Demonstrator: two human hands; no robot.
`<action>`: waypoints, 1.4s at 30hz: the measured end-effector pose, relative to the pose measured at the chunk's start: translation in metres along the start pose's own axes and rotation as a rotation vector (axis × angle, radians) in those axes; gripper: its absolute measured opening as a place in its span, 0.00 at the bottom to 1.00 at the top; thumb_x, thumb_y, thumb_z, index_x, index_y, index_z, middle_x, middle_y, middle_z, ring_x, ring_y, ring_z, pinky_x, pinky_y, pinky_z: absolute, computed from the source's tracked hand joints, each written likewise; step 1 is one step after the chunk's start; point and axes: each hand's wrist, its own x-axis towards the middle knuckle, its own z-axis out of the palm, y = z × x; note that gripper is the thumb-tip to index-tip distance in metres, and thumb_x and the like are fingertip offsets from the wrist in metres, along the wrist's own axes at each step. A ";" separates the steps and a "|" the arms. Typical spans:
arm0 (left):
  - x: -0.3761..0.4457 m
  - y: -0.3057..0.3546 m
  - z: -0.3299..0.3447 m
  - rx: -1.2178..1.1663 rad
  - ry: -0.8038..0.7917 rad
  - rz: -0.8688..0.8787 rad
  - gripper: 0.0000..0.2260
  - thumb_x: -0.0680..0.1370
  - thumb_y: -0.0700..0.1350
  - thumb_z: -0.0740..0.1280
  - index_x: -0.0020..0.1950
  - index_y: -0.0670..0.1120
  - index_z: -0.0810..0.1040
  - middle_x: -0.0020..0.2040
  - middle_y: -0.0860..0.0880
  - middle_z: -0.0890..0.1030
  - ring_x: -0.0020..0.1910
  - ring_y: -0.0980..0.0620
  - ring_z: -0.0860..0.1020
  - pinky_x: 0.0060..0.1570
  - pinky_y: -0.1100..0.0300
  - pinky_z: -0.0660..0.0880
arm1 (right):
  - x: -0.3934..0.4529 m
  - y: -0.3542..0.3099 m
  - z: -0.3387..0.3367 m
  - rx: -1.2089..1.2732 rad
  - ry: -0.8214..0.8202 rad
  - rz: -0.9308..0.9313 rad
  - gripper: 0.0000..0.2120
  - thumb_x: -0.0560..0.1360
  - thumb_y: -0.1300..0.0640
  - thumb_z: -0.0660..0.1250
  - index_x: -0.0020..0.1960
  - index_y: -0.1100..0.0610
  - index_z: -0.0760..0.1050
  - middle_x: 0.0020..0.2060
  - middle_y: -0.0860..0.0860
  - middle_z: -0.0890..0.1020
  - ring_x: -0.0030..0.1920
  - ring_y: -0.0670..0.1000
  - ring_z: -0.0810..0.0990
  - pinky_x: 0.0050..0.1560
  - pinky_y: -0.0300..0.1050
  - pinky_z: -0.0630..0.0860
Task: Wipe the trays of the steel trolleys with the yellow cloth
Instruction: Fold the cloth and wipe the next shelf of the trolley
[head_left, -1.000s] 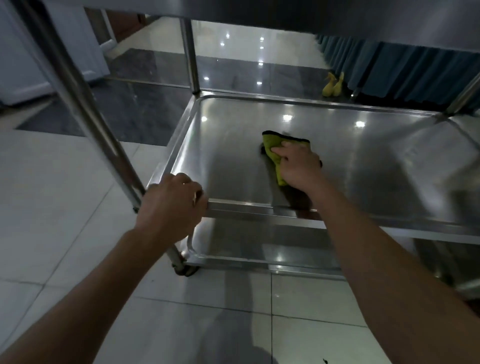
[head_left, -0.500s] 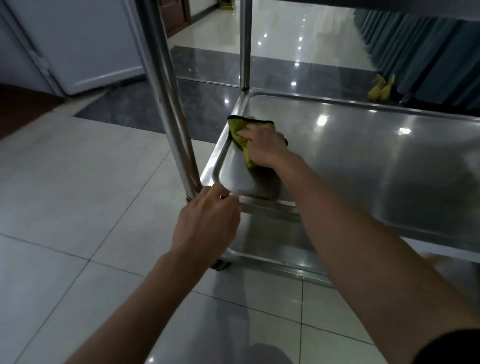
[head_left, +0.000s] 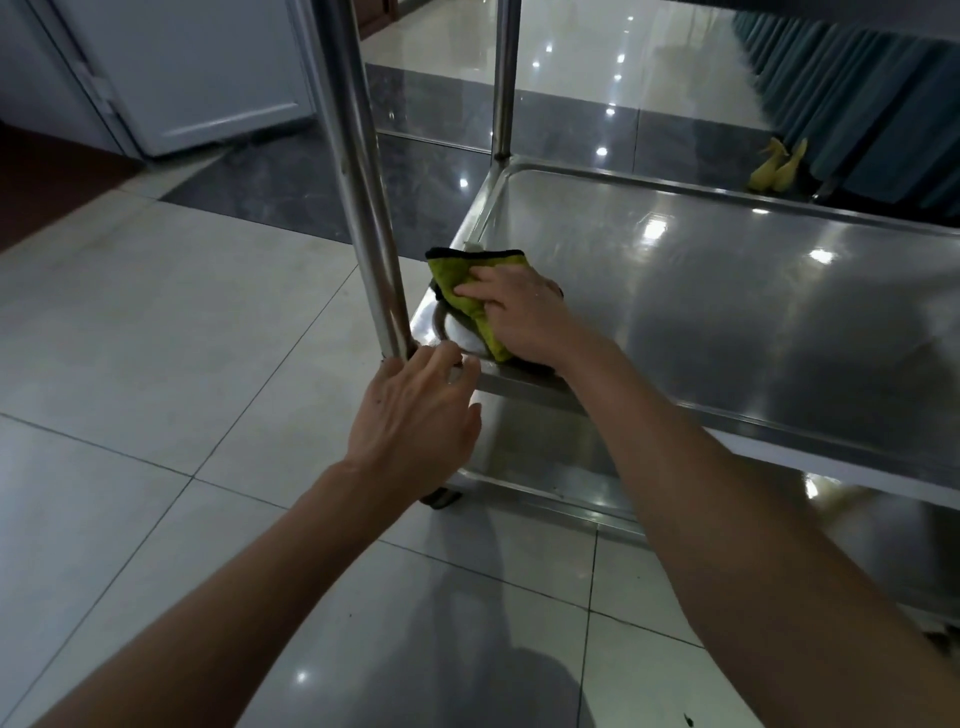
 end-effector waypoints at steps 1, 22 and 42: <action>-0.001 0.000 -0.001 0.005 0.003 0.003 0.21 0.79 0.54 0.64 0.69 0.46 0.75 0.62 0.46 0.79 0.56 0.48 0.79 0.52 0.51 0.77 | -0.006 -0.003 0.001 0.017 0.002 -0.018 0.21 0.81 0.57 0.54 0.67 0.47 0.78 0.70 0.45 0.74 0.71 0.52 0.68 0.71 0.57 0.62; -0.001 0.000 -0.012 -0.149 -0.029 -0.034 0.13 0.80 0.47 0.61 0.61 0.49 0.78 0.57 0.53 0.78 0.55 0.53 0.76 0.49 0.57 0.74 | -0.089 0.016 -0.033 0.151 -0.070 0.150 0.18 0.81 0.66 0.60 0.63 0.50 0.81 0.71 0.48 0.74 0.73 0.51 0.68 0.72 0.34 0.55; 0.001 0.000 -0.005 -0.125 0.000 -0.035 0.14 0.79 0.49 0.62 0.62 0.49 0.78 0.57 0.53 0.78 0.53 0.53 0.77 0.45 0.59 0.73 | 0.036 -0.013 0.005 0.065 -0.041 0.137 0.21 0.83 0.57 0.53 0.70 0.41 0.74 0.76 0.44 0.67 0.76 0.51 0.62 0.74 0.51 0.55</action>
